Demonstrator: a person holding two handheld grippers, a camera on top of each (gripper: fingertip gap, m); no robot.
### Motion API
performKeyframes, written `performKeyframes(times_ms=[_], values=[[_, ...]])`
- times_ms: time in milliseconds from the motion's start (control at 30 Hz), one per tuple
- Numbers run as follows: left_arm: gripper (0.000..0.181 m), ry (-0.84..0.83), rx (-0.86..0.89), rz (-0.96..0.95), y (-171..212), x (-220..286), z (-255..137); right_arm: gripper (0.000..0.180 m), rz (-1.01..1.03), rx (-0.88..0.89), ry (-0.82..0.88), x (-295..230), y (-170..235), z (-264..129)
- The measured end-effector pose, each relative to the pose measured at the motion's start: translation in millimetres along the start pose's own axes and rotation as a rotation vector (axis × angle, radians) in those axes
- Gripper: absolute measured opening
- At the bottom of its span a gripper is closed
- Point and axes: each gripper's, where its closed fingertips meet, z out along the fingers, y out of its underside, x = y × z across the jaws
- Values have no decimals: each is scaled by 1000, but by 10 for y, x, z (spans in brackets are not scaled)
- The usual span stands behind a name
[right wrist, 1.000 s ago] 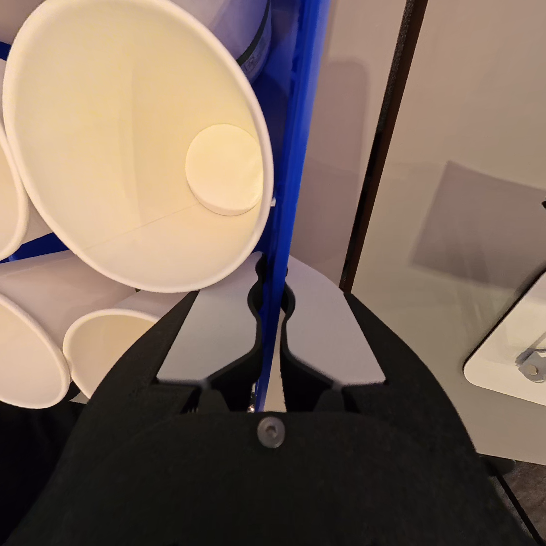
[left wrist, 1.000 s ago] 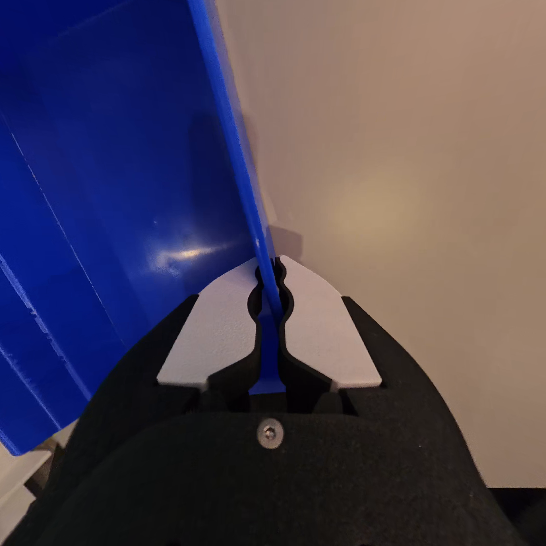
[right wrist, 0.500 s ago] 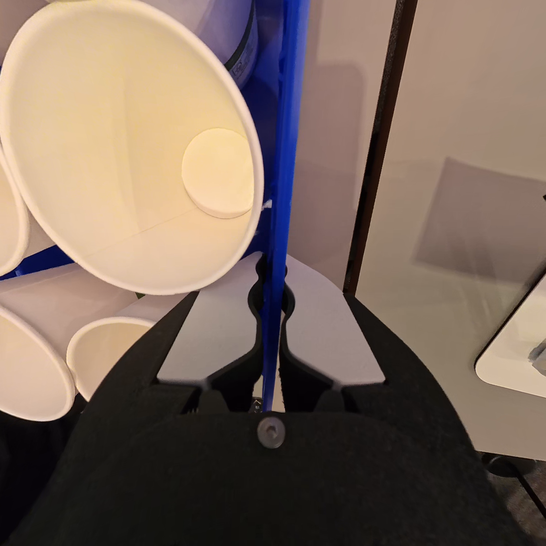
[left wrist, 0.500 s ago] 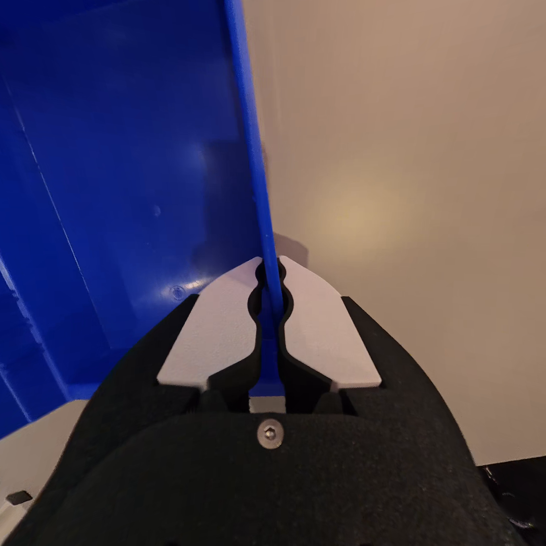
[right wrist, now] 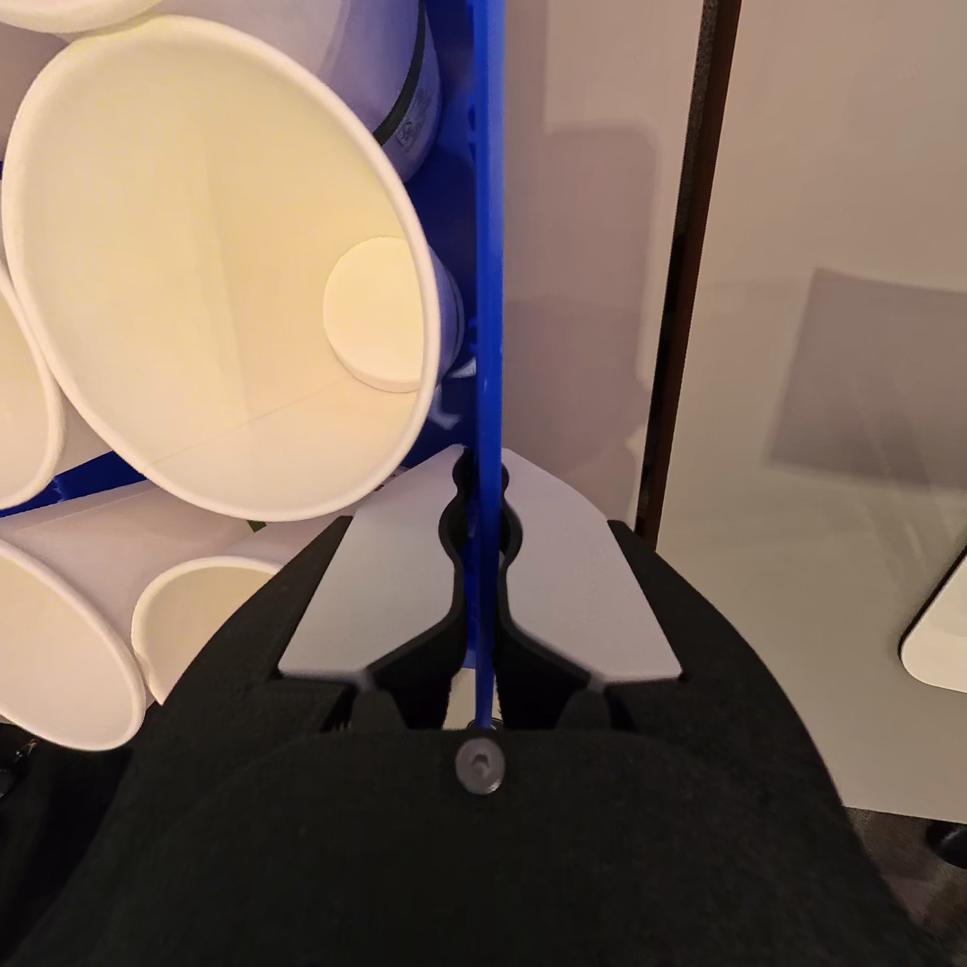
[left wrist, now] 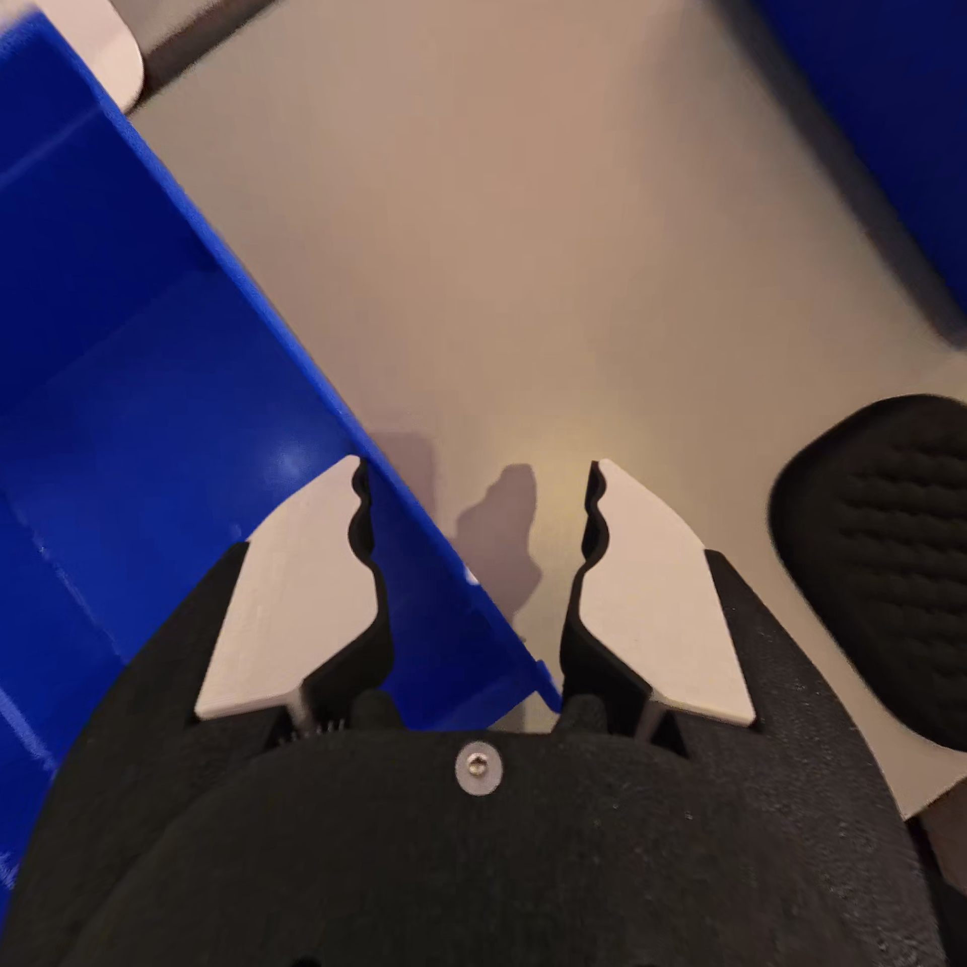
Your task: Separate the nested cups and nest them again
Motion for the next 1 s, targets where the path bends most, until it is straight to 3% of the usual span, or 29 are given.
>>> performKeyframes(times_ms=[167, 467, 733, 1000], values=[[75, 13, 260, -31, -144, -198, -591, 6, 8, 10, -23, -57, -13, -21], [68, -36, 379, -138, 487, -907, -1463, 6, 27, 31, -65, -240, -92, -80], [65, -68, 384, -241, 1046, -1392, -1654, 7, 22, 32, -106, -554, -102, -92], [65, -66, 365, -254, 1303, -1527, -1627, 8, 30, -73, -107, -682, 92, 34]])
